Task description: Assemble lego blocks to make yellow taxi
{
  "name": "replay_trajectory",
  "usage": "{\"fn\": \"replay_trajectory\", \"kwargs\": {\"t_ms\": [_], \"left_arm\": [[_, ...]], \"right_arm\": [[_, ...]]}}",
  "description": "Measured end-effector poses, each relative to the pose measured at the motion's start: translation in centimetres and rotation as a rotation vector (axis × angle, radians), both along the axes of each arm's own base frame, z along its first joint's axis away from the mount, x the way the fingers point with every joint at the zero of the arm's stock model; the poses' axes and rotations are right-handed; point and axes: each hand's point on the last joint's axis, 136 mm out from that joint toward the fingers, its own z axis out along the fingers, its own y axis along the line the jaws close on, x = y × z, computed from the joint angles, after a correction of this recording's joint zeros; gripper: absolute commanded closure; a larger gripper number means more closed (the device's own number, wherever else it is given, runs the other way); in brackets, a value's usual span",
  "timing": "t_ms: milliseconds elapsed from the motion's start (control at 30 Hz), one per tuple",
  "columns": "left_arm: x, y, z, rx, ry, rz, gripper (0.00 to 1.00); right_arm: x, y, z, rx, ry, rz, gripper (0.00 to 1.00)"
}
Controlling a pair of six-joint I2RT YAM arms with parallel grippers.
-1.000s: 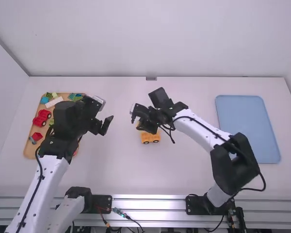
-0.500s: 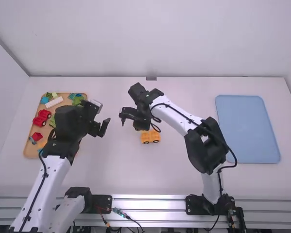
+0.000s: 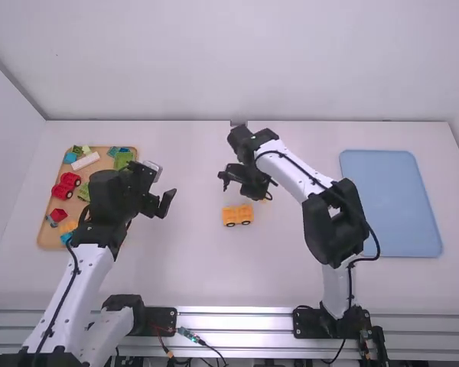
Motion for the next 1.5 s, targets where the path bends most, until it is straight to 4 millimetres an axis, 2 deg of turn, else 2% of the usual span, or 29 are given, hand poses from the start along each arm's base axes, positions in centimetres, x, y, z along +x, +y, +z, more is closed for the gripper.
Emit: {"fn": "replay_trajectory", "kwargs": {"t_ms": [133, 167, 233, 367, 433, 633, 800, 1067, 1200, 1433, 1467, 1500], "left_arm": [[0.0, -0.1, 0.0, -0.002, 0.002, -0.003, 0.01], [0.0, -0.1, 0.0, -0.002, 0.002, -0.003, 0.01], [0.0, -0.4, 0.2, -0.013, -0.008, -0.021, 0.01], [0.3, -0.9, 1.0, -0.028, -0.042, -0.049, 0.01], [0.4, -1.2, 1.4, -0.038, -0.061, -0.064, 0.01], [1.0, -2.0, 1.3, -0.076, -0.063, -0.103, 0.01], [1.6, -2.7, 0.8, -0.13, -0.048, -0.13, 0.01], [1.6, -4.0, 0.4, -0.189, -0.03, -0.202, 0.01], [1.4, -4.3, 0.5, -0.22, -0.022, -0.206, 0.01], [1.3, -4.7, 0.7, -0.244, -0.016, -0.218, 0.01], [1.3, -4.8, 0.8, -0.246, -0.018, -0.222, 0.01], [1.3, -4.9, 0.9, -0.249, -0.021, -0.228, 0.01]], "right_arm": [[1.7, -3.6, -0.3, 0.006, 0.003, -0.122, 1.0], [1.8, -3.7, -0.3, 0.006, 0.004, -0.125, 1.0], [1.6, -5.7, -1.3, 0.02, 0.044, -0.195, 1.0], [0.8, -7.8, -3.4, 0.017, 0.084, -0.312, 1.0], [0.1, -8.2, -4.4, 0.007, 0.097, -0.372, 1.0], [-0.9, -7.3, -5.3, 0.0, 0.106, -0.522, 1.0], [-0.4, -5.9, -5.4, 0.044, 0.089, -0.684, 1.0], [-0.5, -5.0, -5.5, 0.085, 0.11, -0.974, 1.0], [-0.6, -5.0, -6.5, 0.093, 0.11, -1.102, 1.0], [-2.8, -6.3, -8.3, 0.03, 0.149, -1.268, 1.0], [-2.8, -6.4, -8.3, 0.029, 0.148, -1.275, 0.94], [-2.7, -6.5, -8.3, 0.031, 0.149, -1.286, 0.83]]}}
